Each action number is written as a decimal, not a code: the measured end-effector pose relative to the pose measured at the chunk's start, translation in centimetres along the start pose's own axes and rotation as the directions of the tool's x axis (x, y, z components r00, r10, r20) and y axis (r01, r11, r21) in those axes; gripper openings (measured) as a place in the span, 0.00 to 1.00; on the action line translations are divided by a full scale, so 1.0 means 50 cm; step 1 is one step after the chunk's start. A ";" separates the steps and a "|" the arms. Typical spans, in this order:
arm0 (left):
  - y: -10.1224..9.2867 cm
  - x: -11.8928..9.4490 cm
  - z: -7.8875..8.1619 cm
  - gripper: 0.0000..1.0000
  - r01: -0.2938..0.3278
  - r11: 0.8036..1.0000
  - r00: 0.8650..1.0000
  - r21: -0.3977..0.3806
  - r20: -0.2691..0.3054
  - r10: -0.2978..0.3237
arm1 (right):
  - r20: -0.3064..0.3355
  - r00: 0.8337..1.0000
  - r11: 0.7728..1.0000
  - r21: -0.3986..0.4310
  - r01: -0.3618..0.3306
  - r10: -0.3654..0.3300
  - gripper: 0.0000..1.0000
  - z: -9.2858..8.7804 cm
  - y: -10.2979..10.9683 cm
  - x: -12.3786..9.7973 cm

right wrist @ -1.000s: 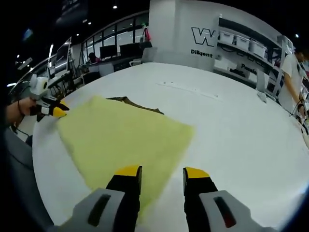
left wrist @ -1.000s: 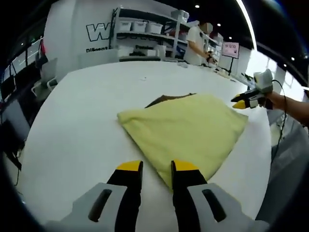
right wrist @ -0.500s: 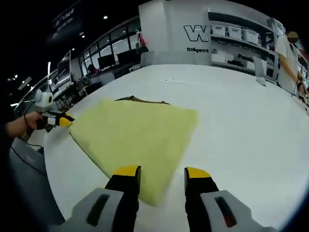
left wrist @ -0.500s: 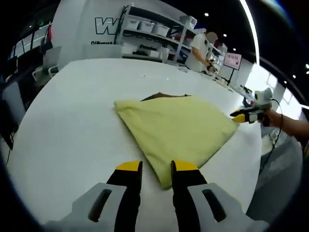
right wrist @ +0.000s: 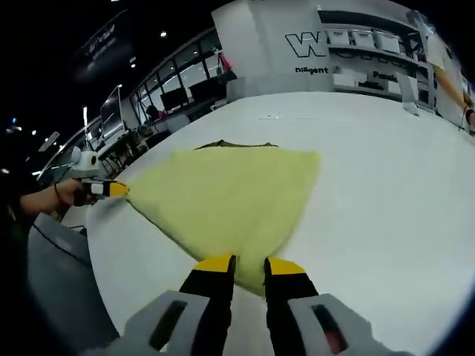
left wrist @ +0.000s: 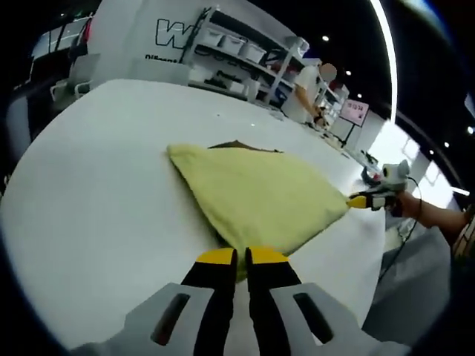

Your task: Fold the garment on the visible template until the final outline fits inside the template.

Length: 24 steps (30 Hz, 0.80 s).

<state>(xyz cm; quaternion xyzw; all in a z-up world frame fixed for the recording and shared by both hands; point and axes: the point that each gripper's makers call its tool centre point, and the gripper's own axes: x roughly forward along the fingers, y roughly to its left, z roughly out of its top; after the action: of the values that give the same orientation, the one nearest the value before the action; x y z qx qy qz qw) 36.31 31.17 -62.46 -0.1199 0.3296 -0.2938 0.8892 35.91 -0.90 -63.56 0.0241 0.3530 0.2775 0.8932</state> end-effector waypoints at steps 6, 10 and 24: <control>0.012 -0.010 -0.008 0.00 -0.007 0.999 0.999 -0.037 -0.037 0.006 | 0.004 1.000 1.000 0.024 0.002 -0.002 0.00 -0.002 -0.003 -0.008; 0.016 -0.018 -0.018 0.00 -0.031 1.000 0.995 0.006 -0.093 0.031 | -0.004 1.000 1.000 0.016 0.000 0.000 0.00 -0.003 0.001 -0.010; 0.013 -0.029 -0.012 0.00 -0.091 0.964 0.982 0.252 -0.140 0.130 | -0.045 0.999 0.993 -0.118 0.014 -0.020 0.00 -0.004 0.014 -0.027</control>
<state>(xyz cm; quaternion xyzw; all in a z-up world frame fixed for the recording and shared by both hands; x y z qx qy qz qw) 35.30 32.55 -62.42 0.0322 0.3655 -0.2903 0.8838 34.64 -1.04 -62.73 -0.0382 0.3569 0.2907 0.8869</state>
